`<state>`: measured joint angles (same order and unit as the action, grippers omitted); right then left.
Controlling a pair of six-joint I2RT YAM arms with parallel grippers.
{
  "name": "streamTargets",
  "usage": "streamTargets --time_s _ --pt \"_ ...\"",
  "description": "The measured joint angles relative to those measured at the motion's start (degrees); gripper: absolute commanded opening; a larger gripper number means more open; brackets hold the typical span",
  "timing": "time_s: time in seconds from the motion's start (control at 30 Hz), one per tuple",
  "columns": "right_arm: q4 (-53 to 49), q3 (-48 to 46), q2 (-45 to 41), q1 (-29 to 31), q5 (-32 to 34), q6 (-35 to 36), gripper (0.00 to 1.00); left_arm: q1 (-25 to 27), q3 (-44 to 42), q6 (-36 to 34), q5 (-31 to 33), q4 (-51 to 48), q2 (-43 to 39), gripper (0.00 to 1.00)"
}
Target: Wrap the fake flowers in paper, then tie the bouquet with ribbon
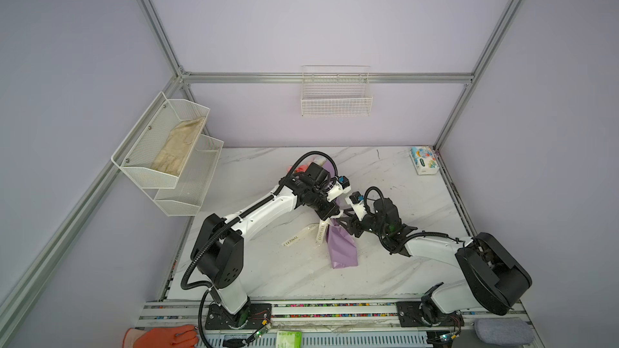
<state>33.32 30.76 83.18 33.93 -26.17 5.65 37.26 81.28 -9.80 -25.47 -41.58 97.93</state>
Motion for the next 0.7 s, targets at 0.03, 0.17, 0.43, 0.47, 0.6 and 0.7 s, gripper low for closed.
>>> streamTargets --time_s 0.03,0.17,0.43,0.47,0.6,0.7 --pt "0.57 0.0 0.02 0.0 -0.15 0.33 0.49 0.0 0.0 0.0 -0.02 -0.04 0.04 0.05" --pt "3.28 0.0 0.04 0.0 -1.49 1.55 0.43 0.0 0.0 0.04 -0.09 -0.07 0.48 0.05" --pt "5.81 -0.31 0.55 0.0 -2.03 2.34 0.08 -0.13 0.0 0.28 -0.07 -0.04 0.63 0.07" --pt "6.25 -0.33 0.55 0.02 -1.86 2.27 0.04 -0.13 0.0 0.33 -0.07 -0.07 0.63 0.09" --pt "7.21 -0.68 0.52 0.13 -1.6 1.49 0.0 -0.13 0.0 1.33 -0.04 0.0 0.63 0.2" --pt "7.61 -1.29 0.52 0.15 -0.83 0.59 0.0 -0.13 -0.11 2.32 0.28 0.55 0.48 0.32"
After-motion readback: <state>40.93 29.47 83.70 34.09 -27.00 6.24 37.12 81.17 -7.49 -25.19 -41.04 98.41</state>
